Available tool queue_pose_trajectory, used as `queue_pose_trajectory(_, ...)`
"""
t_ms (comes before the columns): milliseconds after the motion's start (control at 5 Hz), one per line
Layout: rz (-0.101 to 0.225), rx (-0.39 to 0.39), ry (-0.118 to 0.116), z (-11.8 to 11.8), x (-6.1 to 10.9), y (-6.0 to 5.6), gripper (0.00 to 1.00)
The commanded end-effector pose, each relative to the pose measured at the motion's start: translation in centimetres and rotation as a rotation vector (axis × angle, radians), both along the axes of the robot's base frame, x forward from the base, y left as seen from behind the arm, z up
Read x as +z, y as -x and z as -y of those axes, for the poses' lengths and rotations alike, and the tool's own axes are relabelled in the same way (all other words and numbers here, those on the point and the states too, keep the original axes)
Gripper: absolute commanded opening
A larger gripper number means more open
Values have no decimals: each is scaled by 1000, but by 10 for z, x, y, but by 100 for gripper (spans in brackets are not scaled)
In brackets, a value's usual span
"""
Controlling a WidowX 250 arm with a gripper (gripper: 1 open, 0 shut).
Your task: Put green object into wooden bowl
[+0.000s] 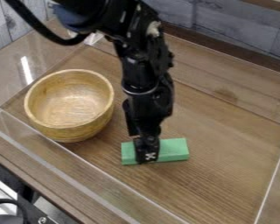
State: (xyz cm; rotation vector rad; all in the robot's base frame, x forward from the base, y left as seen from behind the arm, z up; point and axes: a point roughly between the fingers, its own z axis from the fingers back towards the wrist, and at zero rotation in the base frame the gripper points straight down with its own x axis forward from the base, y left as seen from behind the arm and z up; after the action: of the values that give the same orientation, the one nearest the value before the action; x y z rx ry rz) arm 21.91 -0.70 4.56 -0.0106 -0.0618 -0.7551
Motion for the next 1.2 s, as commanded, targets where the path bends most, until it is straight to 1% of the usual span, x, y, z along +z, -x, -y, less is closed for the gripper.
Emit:
queue_pose_trajectory(0, 67, -66, 11, -5, 21, -9, 100)
queue_pose_trajectory(200, 74, -54, 4, 1, 17, -14, 100)
queue_pose_trajectory(400, 70, -39, -1, 5, 10, -17, 100)
queue_pose_trajectory(800, 44, 18, -3, -10, -15, -30, 100)
queue_pose_trajectory(1000, 35, 50, -4, -17, -22, -37, 100)
